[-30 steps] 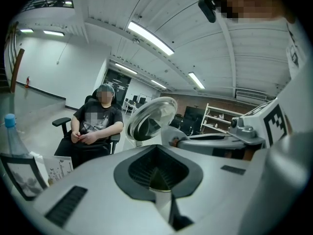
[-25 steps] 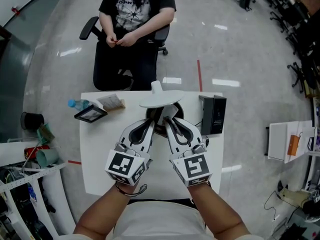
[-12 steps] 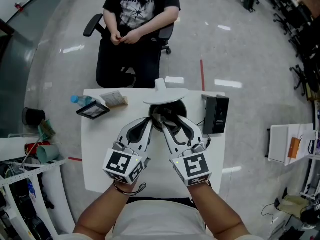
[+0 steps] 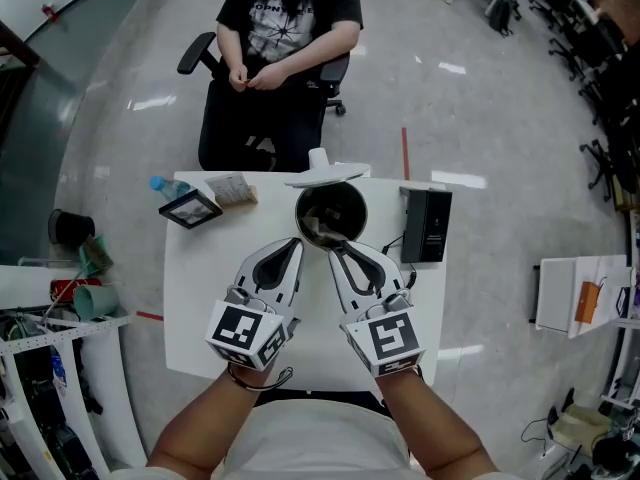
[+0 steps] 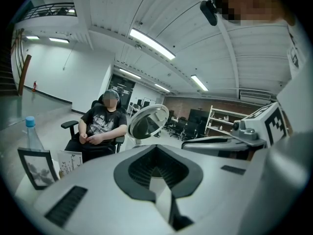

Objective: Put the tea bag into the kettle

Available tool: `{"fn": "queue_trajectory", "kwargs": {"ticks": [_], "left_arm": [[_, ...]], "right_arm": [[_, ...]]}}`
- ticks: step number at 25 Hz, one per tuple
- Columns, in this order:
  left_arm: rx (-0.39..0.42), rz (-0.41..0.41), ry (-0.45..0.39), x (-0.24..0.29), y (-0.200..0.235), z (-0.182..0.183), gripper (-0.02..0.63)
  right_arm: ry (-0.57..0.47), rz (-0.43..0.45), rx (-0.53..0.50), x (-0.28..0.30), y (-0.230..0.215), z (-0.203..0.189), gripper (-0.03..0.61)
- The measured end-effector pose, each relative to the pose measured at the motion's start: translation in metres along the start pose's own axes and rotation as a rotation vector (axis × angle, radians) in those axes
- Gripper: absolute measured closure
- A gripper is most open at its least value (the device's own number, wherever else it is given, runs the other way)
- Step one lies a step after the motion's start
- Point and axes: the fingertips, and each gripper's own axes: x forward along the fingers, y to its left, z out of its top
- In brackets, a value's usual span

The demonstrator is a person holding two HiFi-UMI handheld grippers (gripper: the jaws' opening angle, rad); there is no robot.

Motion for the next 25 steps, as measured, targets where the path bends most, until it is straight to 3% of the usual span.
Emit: {"fn": "queue_trajectory", "kwargs": {"ticks": [6, 25], "left_arm": [[0.015, 0.004, -0.010, -0.017, -0.020, 0.005, 0.604], [0.086, 0.012, -0.056, -0.100, -0.096, 0.042, 0.604]], "right_arm": [[-0.036, 0.024, -0.014, -0.024, 0.015, 0.009, 0.566], [-0.137, 0.124, -0.044, -0.107, 0.073, 0.056, 0.566]]}}
